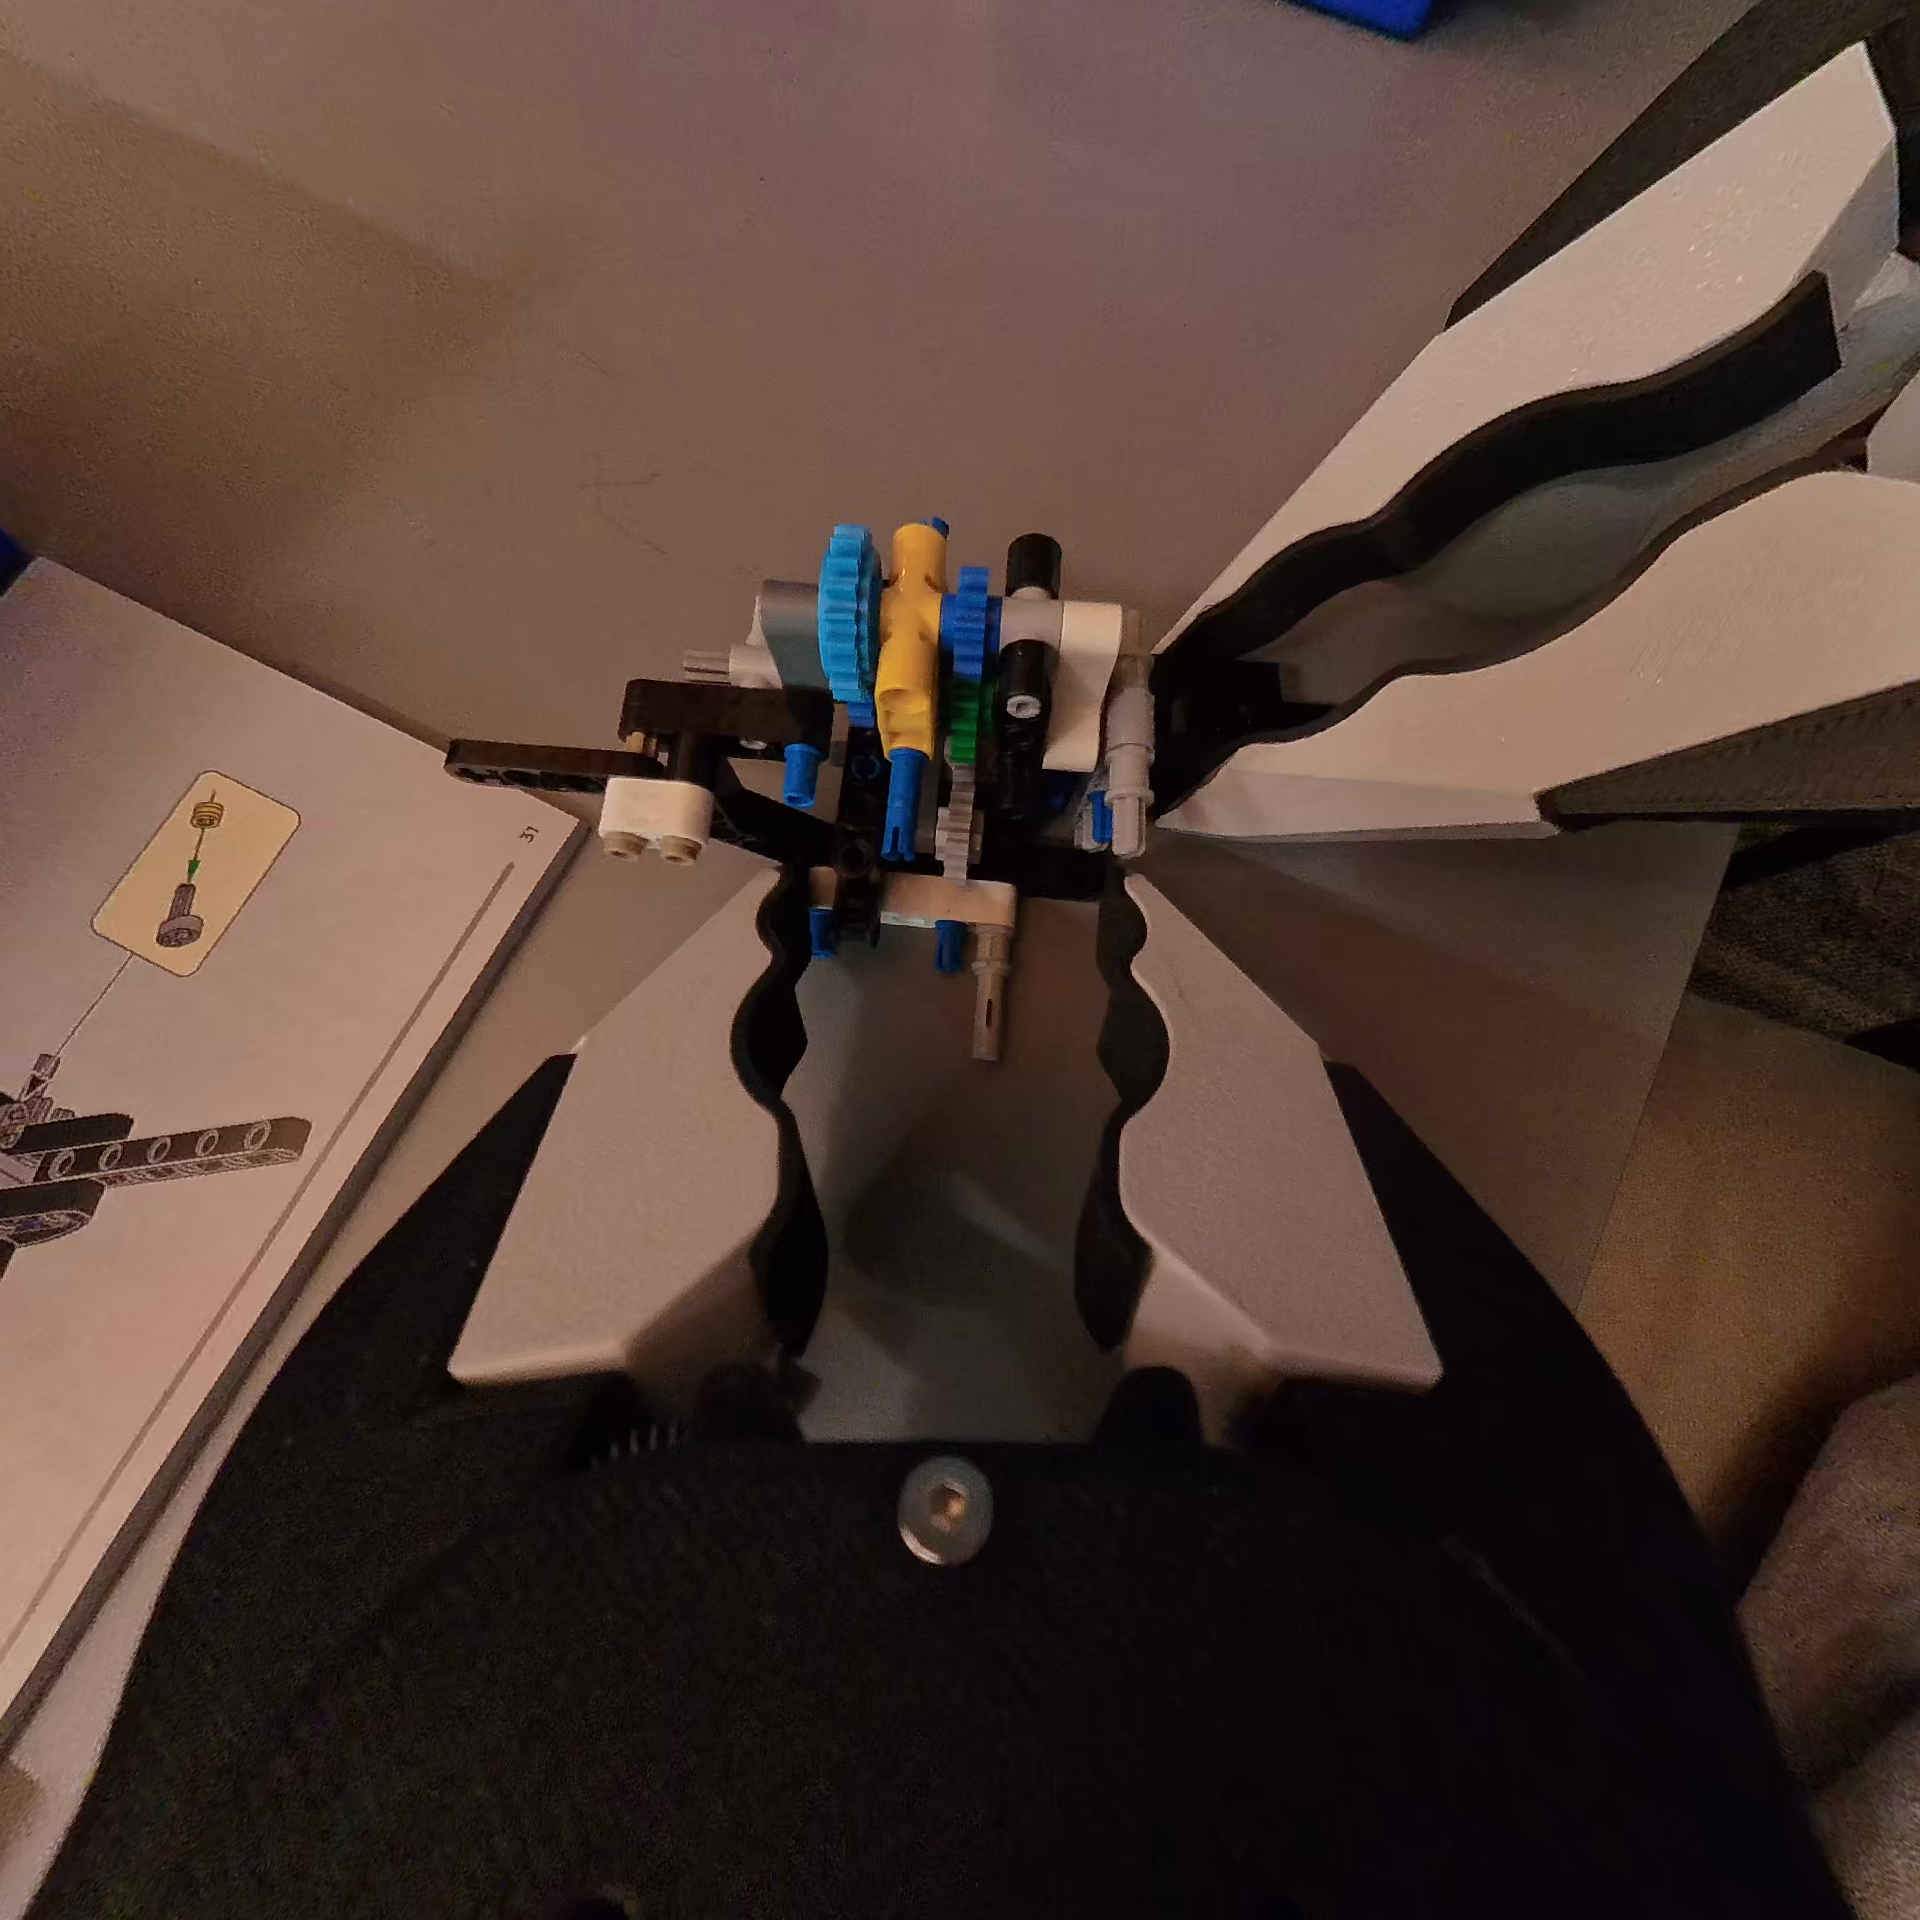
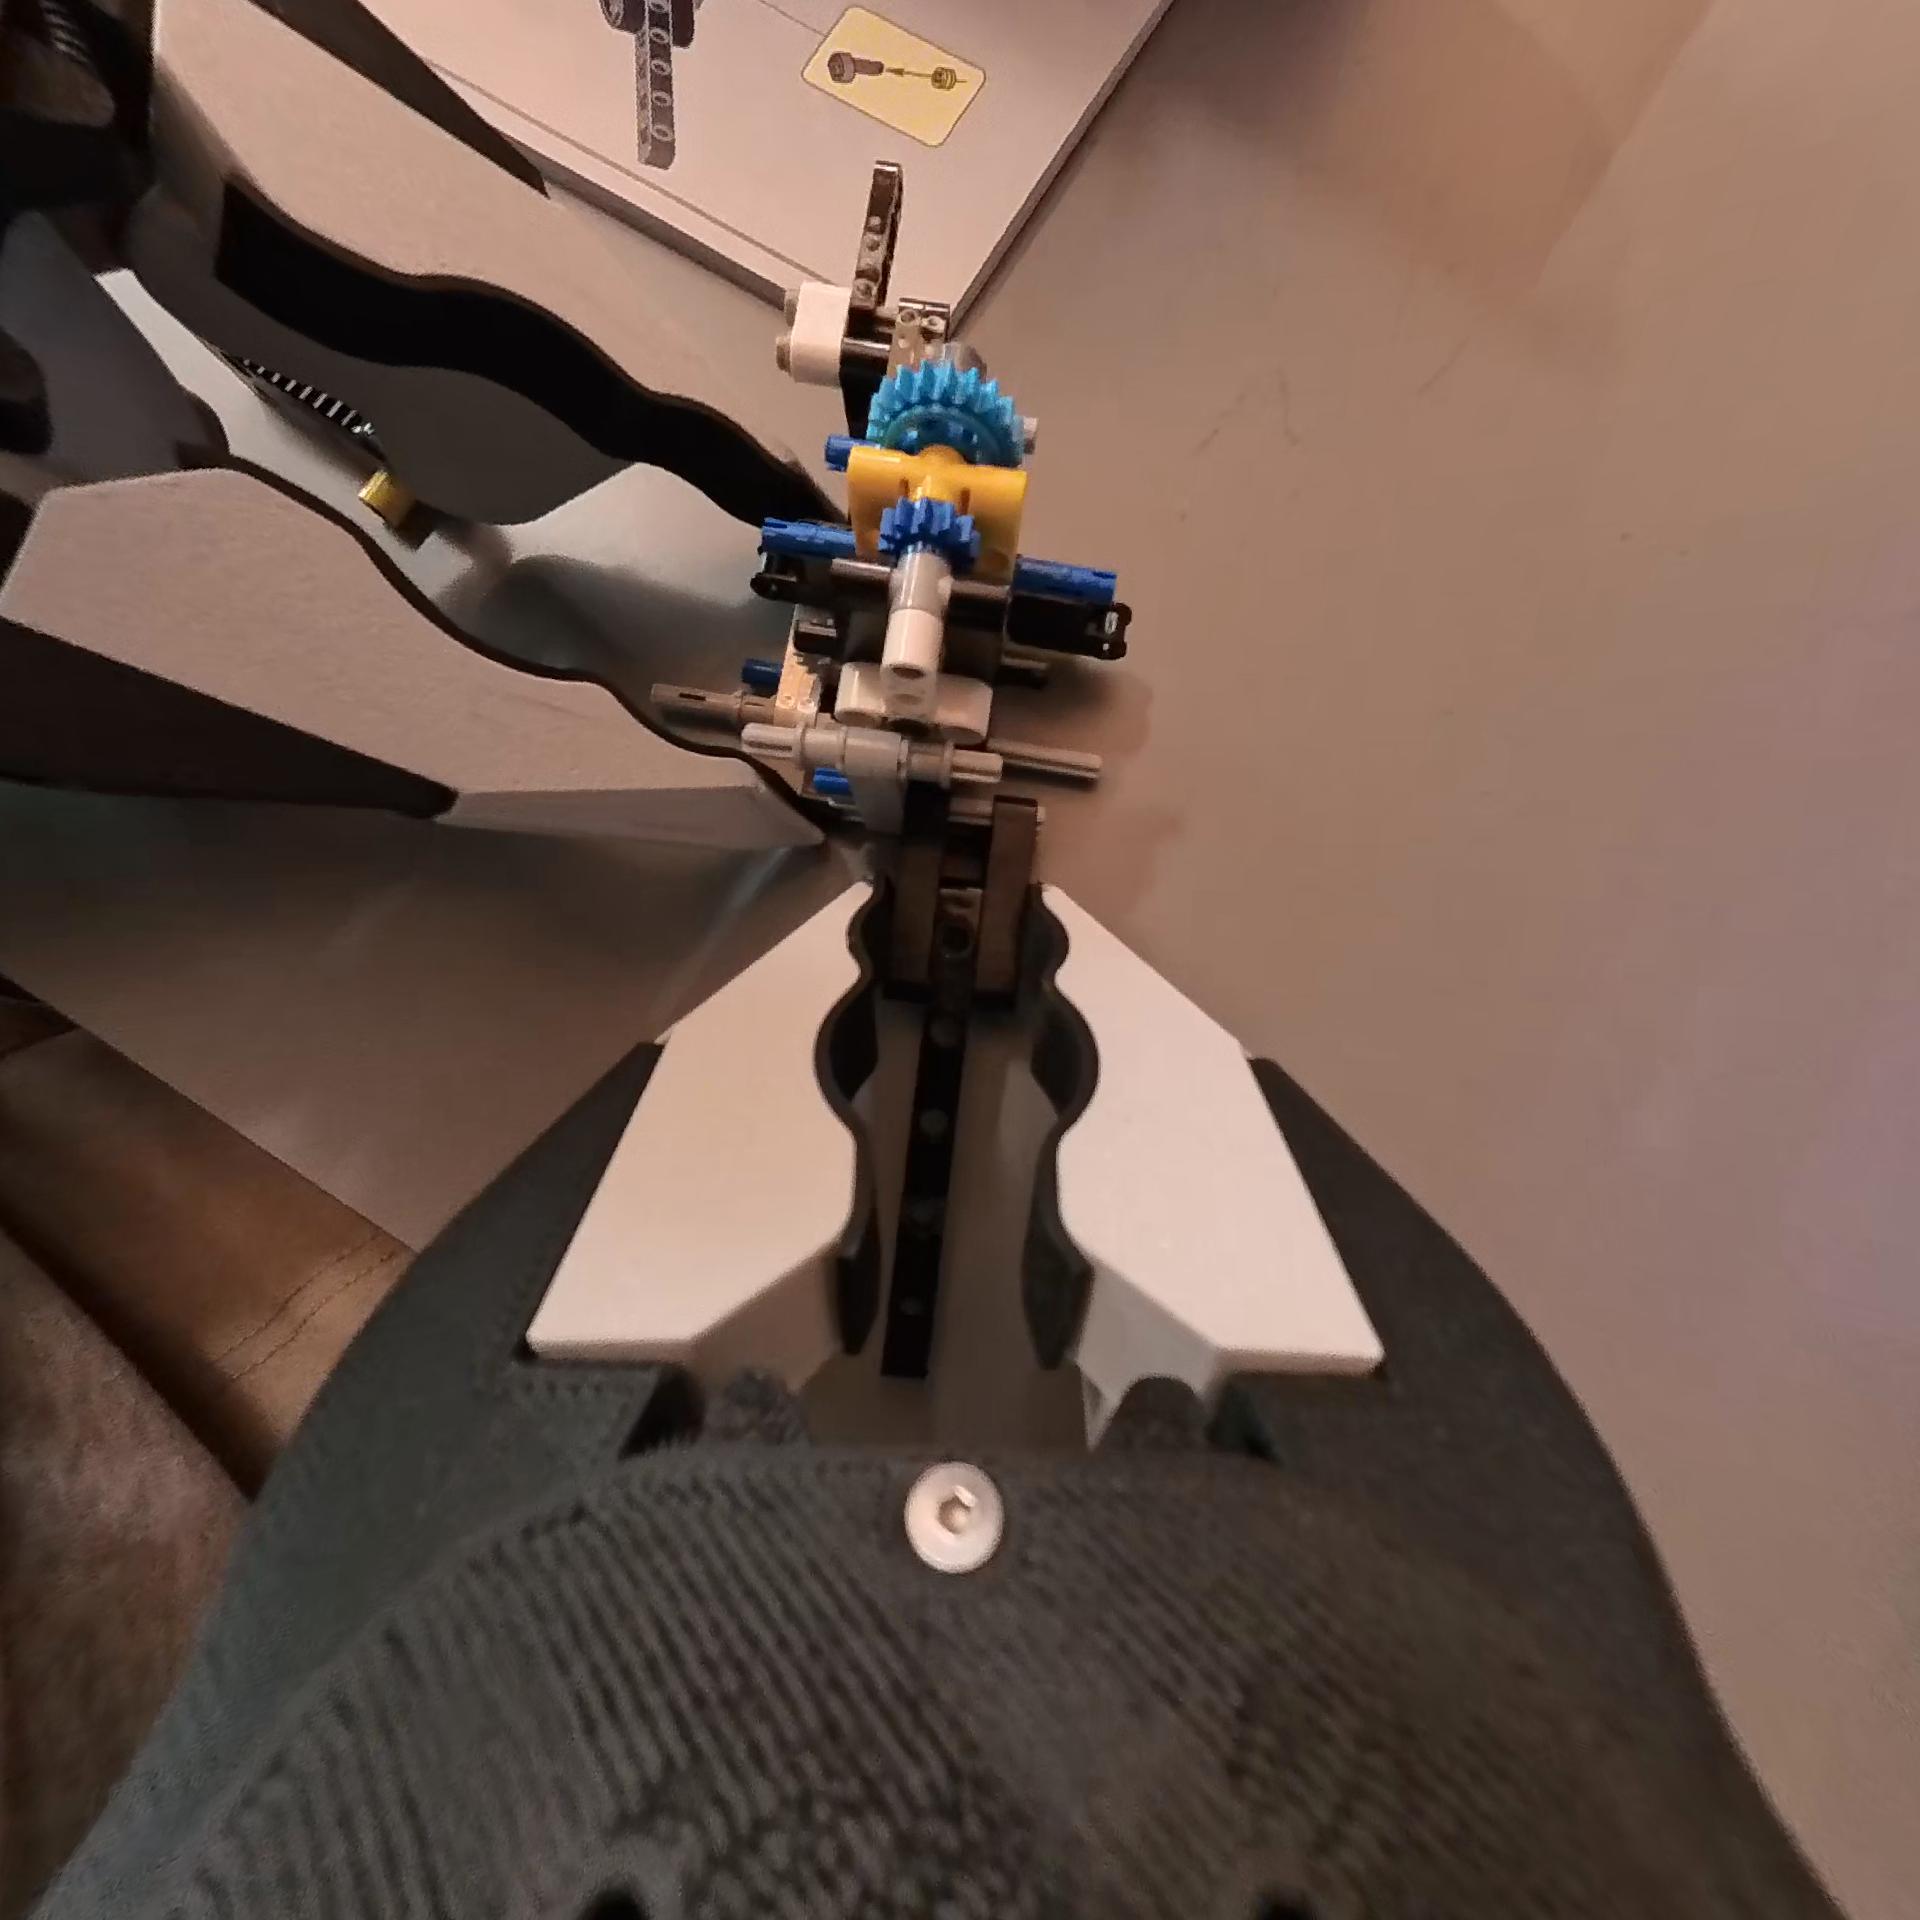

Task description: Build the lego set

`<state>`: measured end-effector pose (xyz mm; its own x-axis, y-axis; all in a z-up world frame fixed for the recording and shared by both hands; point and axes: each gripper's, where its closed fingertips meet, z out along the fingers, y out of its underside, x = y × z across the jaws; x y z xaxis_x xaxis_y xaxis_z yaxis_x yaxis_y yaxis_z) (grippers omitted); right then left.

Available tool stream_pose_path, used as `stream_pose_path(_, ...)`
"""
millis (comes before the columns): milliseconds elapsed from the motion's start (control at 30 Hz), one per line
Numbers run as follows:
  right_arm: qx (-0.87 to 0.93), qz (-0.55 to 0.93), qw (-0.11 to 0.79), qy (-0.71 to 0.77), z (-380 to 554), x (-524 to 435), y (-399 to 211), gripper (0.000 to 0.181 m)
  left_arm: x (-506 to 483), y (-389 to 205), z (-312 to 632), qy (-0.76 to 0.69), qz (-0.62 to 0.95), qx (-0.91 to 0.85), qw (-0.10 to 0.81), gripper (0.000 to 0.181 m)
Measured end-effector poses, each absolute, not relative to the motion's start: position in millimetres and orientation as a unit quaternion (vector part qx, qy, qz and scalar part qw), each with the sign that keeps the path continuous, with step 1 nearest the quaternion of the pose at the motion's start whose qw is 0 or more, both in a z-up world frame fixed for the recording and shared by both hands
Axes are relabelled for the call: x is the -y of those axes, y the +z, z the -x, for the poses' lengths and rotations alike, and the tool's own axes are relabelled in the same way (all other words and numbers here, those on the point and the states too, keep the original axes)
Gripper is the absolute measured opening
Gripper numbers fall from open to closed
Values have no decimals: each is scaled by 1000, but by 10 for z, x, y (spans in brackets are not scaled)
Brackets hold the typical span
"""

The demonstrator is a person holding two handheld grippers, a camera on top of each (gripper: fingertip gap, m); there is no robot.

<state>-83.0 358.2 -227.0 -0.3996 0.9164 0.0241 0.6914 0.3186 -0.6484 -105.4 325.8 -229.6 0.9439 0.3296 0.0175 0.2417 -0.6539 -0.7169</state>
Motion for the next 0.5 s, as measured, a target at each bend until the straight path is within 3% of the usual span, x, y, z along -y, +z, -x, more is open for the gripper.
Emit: stream_pose_path(500,786,516,196,278,838,-3586,-2272,25,-3261,-2298,1042,57,909,153,384,55)
